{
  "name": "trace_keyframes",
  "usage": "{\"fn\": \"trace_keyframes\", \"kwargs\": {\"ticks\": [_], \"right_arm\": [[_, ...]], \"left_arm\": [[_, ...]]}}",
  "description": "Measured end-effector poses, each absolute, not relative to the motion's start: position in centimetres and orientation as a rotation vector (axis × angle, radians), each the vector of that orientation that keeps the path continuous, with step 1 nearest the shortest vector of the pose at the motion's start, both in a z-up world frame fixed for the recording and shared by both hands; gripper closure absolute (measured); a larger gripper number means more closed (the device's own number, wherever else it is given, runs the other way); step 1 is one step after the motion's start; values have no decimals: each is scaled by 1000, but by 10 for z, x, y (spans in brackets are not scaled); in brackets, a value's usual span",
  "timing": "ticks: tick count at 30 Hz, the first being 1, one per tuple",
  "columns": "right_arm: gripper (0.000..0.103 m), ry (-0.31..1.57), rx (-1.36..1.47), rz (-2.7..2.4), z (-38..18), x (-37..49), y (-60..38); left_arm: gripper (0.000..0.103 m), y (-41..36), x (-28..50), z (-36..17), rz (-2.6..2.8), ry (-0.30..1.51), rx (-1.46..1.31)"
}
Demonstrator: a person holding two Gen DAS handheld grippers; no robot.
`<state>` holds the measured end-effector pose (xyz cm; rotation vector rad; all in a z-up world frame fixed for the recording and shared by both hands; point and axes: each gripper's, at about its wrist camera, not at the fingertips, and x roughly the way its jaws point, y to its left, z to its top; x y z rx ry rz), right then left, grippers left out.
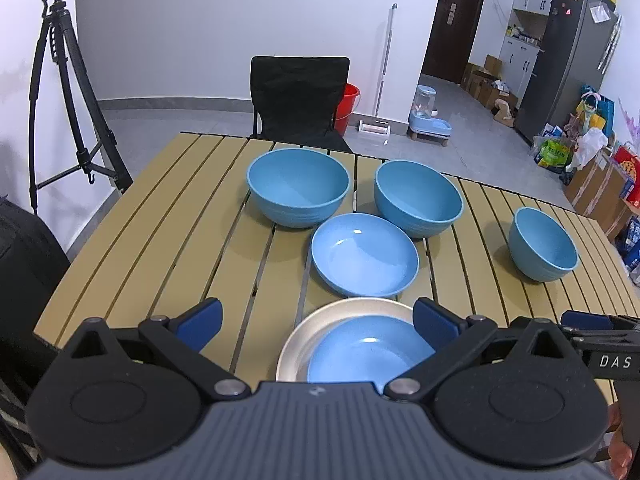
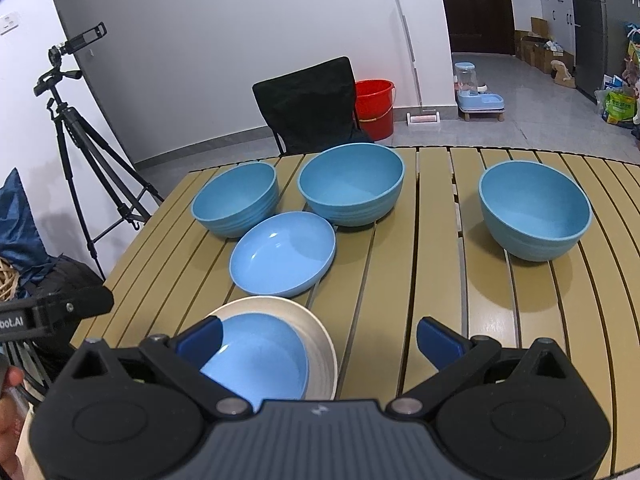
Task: Organize plates and bowls
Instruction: 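Withdraw both grippers and move them to the other shallow blue plate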
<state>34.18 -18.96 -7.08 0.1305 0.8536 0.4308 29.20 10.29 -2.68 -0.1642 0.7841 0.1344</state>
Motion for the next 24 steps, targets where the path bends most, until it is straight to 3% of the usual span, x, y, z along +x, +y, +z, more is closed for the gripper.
{"fn": "trace_keyframes", "kwargs": {"ticks": [24], "right_arm": [[0,951,161,418,-111,422,-177]], "left_arm": [[0,112,385,-63,166,925,-178]]}}
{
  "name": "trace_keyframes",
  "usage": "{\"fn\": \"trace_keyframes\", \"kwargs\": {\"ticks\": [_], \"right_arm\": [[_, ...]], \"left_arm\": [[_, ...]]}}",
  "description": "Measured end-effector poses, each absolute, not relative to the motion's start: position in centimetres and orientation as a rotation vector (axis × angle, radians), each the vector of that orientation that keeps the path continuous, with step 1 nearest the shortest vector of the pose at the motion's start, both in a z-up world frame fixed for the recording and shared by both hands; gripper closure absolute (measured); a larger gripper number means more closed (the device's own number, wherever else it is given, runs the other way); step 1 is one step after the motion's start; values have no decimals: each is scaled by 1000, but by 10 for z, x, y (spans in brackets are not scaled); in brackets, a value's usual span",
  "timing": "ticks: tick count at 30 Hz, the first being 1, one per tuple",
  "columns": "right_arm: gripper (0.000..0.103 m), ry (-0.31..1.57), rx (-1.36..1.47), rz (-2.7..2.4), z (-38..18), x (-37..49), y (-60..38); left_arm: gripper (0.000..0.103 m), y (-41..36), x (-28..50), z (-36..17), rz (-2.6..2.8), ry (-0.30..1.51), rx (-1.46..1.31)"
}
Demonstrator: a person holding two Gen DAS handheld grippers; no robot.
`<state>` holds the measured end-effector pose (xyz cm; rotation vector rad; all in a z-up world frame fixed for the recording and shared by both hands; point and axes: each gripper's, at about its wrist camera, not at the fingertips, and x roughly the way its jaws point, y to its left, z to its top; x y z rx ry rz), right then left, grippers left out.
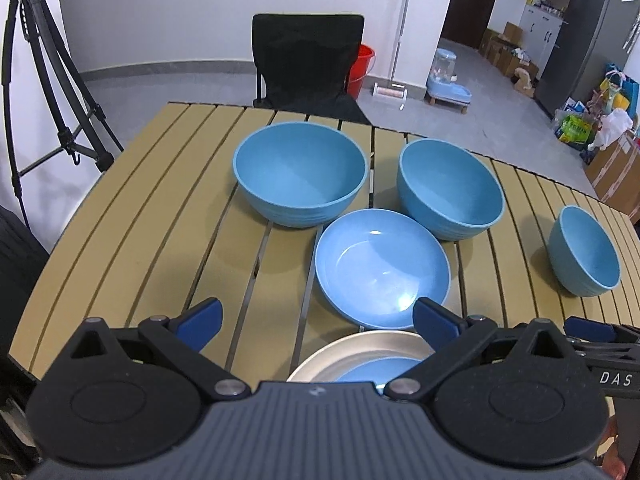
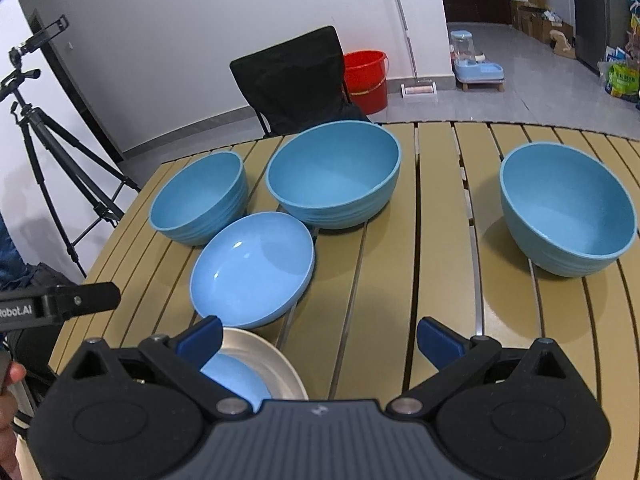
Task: Organize plates and bowls
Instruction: 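Withdraw both grippers and move them to the other shallow blue plate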
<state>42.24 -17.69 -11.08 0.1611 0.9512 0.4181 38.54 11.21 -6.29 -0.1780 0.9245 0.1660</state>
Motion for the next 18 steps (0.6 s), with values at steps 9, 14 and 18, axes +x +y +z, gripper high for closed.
{"fn": "trace_keyframes", "kwargs": {"ticks": [9,14,18], "right_arm": [[0,986,181,419,-128,449,-167],[0,992,178,421,-134,460,-161],[0,1000,171,424,-140,469,-156]], "left_arm": [[0,117,414,-82,184,964,-197],[0,119,426,-92,190,981,-205],[0,118,435,-102,193,1002,-194]]}}
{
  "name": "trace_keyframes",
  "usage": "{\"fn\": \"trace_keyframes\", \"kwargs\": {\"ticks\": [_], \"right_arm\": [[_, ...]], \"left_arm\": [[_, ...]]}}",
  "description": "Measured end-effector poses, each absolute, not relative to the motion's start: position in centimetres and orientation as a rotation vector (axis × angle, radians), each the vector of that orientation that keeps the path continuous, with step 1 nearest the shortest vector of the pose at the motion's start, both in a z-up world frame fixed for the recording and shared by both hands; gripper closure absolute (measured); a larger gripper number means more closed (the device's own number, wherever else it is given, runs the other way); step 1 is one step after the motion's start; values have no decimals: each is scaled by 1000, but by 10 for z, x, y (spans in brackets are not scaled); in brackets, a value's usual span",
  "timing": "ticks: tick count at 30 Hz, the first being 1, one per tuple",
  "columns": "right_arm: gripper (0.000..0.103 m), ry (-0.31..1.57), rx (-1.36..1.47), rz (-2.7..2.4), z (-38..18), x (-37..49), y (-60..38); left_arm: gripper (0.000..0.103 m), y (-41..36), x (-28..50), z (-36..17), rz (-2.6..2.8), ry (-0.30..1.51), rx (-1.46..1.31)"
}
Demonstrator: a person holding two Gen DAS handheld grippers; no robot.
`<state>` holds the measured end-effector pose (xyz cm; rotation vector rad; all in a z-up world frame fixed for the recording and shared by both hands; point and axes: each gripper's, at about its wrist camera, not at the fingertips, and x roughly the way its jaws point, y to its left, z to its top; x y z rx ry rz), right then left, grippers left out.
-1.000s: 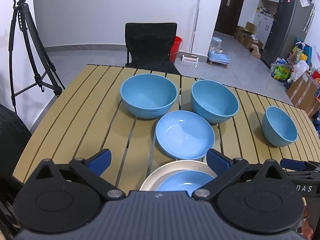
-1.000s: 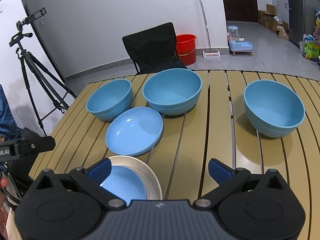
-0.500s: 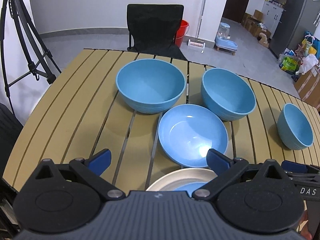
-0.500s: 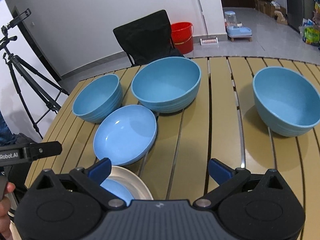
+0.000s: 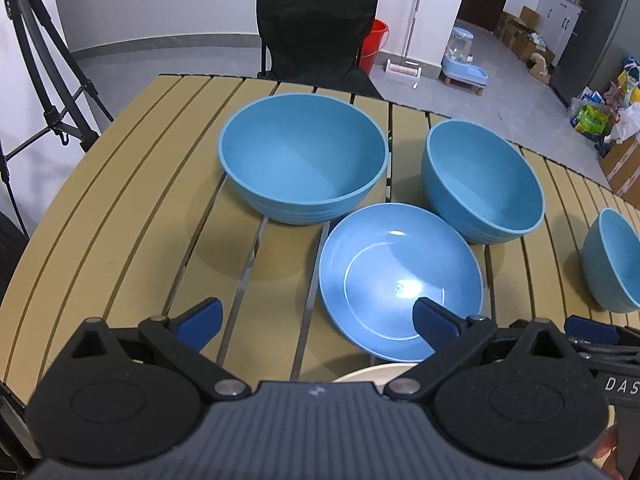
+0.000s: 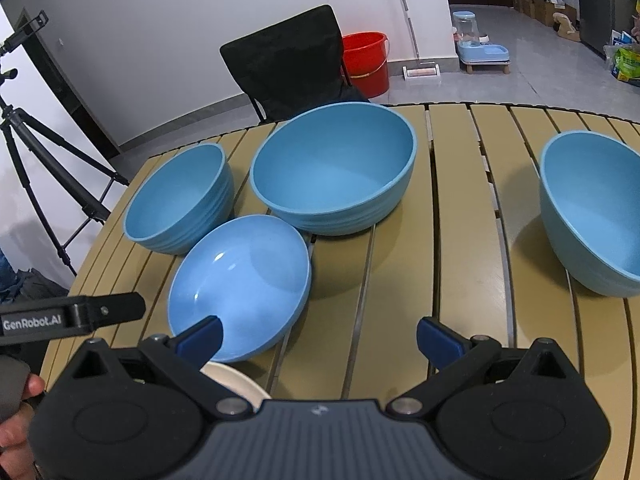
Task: Organize plates and bowls
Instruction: 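Withdraw both grippers and move them to the other shallow blue plate, then close both grippers on the rim of the second shallow blue plate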
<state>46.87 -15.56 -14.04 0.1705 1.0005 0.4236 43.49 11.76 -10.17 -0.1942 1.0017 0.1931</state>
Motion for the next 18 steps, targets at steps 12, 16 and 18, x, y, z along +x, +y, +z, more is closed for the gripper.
{"fn": "trace_keyframes", "kwargs": {"ticks": [12,16,18], "right_arm": [[7,1016,155,441,-157,492,-139],[18,1026,151,444,-163,498,-135],[24,1031,148,446,-165,501,-133]], "left_arm": [[7,124,454,-123,210,1035,-223],[18,129,460,-128,213,1047,-243],[23,130,463,-130,212,1051,-250]]}}
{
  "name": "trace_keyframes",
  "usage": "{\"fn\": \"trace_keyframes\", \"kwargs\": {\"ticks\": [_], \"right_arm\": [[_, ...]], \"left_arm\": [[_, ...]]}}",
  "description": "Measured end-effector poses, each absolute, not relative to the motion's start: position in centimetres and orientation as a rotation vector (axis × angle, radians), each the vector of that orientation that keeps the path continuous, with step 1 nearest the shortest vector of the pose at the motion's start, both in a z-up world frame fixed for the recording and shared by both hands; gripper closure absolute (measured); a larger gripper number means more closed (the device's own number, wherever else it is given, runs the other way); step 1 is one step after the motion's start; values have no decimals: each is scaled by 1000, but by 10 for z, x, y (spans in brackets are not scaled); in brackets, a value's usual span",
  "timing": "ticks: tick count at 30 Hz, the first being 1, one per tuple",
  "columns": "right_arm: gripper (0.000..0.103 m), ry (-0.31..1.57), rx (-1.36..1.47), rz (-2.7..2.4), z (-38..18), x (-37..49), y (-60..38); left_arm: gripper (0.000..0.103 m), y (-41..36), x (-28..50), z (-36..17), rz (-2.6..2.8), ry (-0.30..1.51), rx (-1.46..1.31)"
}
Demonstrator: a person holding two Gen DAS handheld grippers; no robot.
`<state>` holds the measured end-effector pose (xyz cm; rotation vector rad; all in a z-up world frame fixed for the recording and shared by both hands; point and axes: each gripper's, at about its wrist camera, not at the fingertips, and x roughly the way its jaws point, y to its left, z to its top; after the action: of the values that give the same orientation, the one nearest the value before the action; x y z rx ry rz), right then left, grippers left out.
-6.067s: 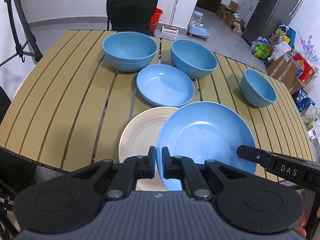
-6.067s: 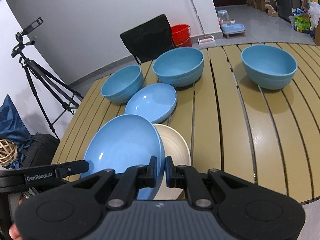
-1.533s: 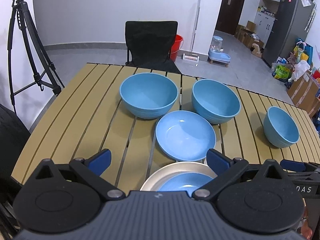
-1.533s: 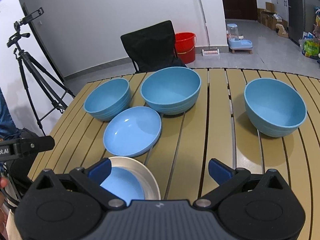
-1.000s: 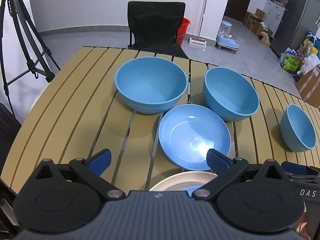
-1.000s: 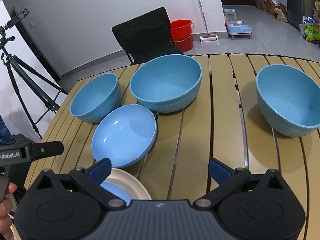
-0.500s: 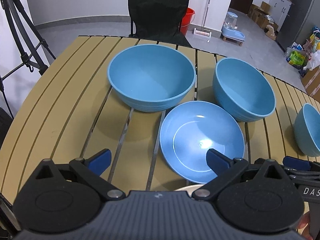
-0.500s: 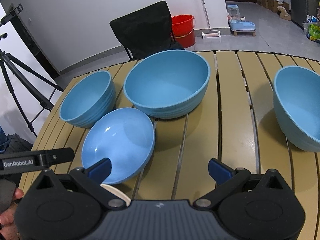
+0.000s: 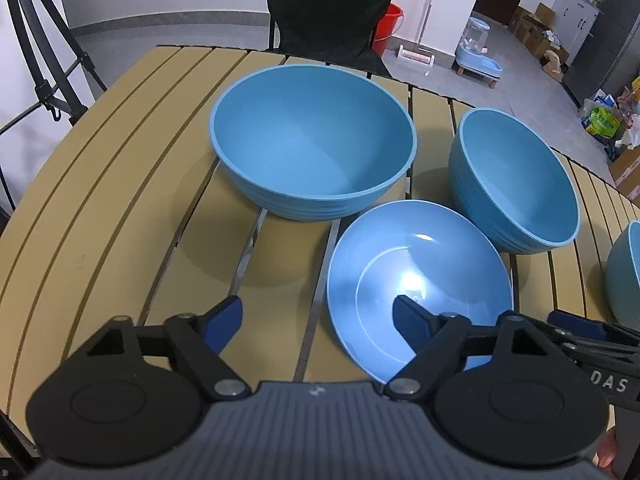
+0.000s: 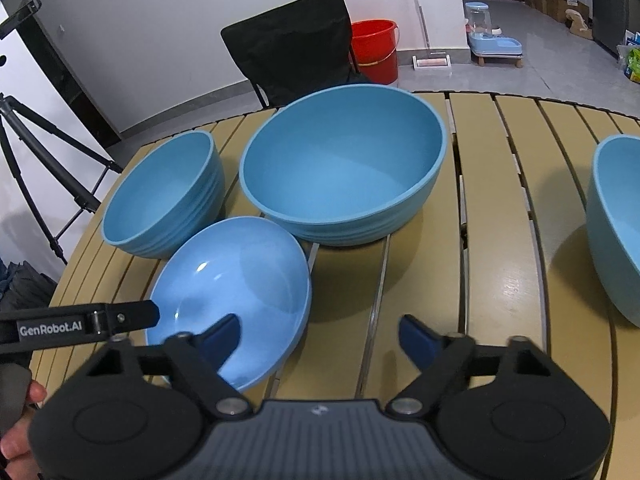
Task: Organize plates and bowls
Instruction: 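Close both grippers on the rim of the second shallow blue plate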
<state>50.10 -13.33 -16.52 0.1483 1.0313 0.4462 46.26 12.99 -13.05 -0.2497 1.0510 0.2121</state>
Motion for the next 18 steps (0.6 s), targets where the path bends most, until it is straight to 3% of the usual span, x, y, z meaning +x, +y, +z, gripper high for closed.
{"fn": "trace_keyframes", "kwargs": {"ticks": [2,5,15,18], "right_arm": [[28,1032,147,450,-167,503,-132],[44,1030,151,461,-168,507,-129],[79,1047,185,504,-177,515,-122],[85,1054,206,508,-180,516,-123]], "left_arm": [[27,131,465,-133,207,1056,-256],[32,133,470,-135,208,1056,-260],[74,138,477,-142,179,1065,-292],[86,137,478,-144,151,1066,-297]]}}
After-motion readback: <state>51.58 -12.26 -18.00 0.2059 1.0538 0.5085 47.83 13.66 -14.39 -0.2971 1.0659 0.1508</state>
